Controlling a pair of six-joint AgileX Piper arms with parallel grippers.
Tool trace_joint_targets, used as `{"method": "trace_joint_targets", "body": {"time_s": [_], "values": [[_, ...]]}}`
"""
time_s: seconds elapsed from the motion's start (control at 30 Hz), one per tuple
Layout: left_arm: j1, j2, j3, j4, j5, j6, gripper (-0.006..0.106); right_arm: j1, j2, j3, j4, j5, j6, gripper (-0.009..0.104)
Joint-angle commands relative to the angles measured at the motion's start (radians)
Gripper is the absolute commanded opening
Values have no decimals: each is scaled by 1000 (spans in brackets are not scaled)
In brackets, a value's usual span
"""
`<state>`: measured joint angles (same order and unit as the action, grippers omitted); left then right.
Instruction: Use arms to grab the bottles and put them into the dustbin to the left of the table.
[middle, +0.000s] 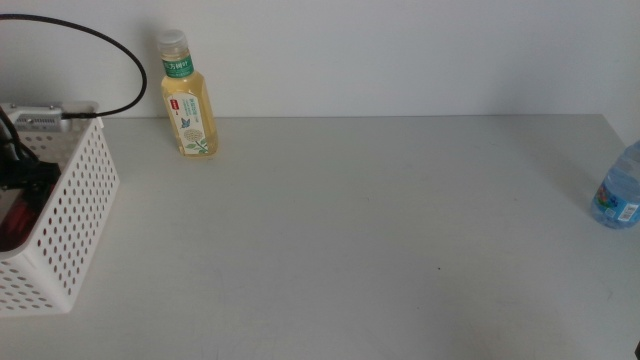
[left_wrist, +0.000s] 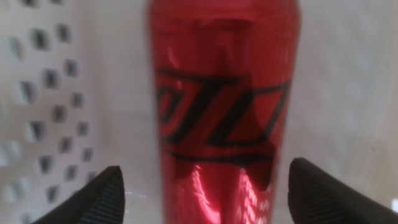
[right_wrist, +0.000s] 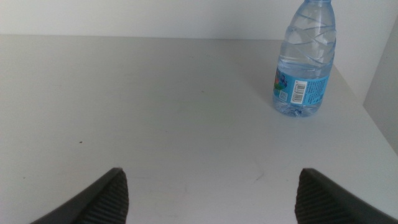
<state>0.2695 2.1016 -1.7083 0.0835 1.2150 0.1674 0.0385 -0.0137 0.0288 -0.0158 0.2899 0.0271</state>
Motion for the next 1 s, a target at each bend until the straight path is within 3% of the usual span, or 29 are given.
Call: {"method": "trace_joint_targets", "body": {"time_s": [0.0,0.23,0.4,0.63,0.97], "values": [[-1,-68,-60,32,104,-43,90,2,-21,-11,-5,-72,-5,94],[-25,-170,-93,-83,103,-100,90,2,-21,-11,-5,-72,-5,94],[-104,-304,-93,-55,92,-196,90,2,-21,-11,-5,-72,-5,94],[-291,-504,-86,68,25,-307,90,2,-21,-11,-5,-72,-5,94],[-602,-686,52,331,-12,-507,90,2,-21,-11,-5,-72,-4,94]]}}
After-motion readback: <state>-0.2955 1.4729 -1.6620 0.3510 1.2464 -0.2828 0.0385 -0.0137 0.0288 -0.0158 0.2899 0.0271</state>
